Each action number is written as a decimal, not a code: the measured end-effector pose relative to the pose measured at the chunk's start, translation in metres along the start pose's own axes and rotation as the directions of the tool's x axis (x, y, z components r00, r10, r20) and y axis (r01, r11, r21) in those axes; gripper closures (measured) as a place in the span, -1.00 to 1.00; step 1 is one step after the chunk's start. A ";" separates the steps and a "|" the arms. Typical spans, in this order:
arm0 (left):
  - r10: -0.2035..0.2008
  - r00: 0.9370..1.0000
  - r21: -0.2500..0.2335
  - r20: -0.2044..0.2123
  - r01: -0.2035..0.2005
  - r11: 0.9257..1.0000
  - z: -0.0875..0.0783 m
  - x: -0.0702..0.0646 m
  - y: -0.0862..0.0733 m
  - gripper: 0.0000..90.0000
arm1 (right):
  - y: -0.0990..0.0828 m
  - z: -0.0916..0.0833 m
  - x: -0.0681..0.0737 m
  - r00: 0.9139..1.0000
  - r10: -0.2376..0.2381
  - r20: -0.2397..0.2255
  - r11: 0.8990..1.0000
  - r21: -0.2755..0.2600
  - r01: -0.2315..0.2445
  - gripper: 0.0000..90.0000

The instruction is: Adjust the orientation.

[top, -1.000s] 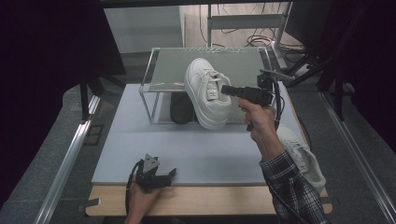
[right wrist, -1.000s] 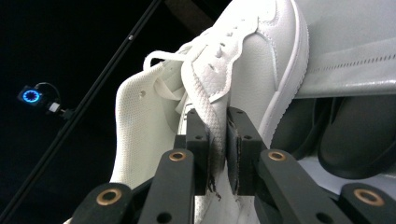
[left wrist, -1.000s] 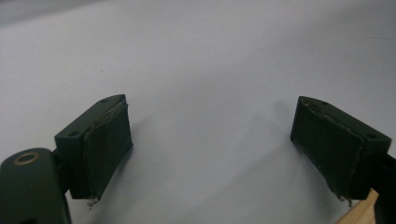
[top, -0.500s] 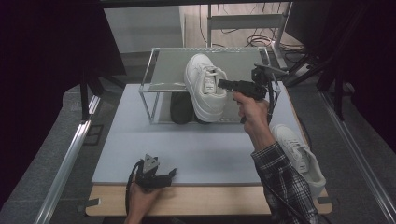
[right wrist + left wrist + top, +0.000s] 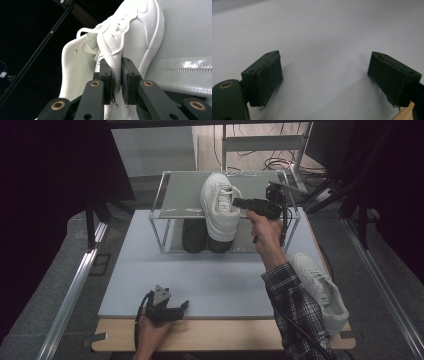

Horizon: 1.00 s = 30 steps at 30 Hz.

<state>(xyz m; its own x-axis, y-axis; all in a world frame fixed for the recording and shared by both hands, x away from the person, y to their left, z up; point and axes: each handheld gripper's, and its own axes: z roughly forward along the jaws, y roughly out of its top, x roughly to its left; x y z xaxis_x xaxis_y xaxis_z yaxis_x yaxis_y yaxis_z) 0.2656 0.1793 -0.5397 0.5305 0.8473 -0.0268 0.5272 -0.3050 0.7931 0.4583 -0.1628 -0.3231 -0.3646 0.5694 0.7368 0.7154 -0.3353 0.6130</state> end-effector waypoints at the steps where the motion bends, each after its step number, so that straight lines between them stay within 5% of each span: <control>1: 0.000 1.000 0.000 0.000 0.000 1.000 0.000 0.000 0.000 -0.73 | 0.002 0.003 0.000 1.000 -0.001 0.007 1.000 -0.003 0.001 0.78; 10: 0.001 1.000 0.001 -0.001 -0.001 1.000 0.000 0.000 0.000 -0.73 | 0.009 0.013 0.002 0.999 0.025 0.024 1.000 -0.018 -0.025 0.68; 19: 0.006 1.000 0.005 0.000 -0.006 1.000 0.000 0.000 0.000 -0.73 | 0.008 0.021 0.009 0.999 -0.031 0.023 0.999 -0.020 0.032 0.41; 30: 0.006 1.000 0.004 -0.001 -0.006 1.000 0.000 0.000 0.000 -0.73 | 0.009 0.019 0.005 0.999 -0.032 0.006 0.999 0.001 0.032 0.21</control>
<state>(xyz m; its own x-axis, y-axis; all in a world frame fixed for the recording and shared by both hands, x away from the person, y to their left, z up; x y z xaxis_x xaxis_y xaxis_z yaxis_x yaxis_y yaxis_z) 0.2655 0.1797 -0.5394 0.5331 0.8458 -0.0216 0.5270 -0.3119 0.7905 0.4742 -0.1484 -0.3197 -0.3841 0.5842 0.7149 0.7040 -0.3156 0.6362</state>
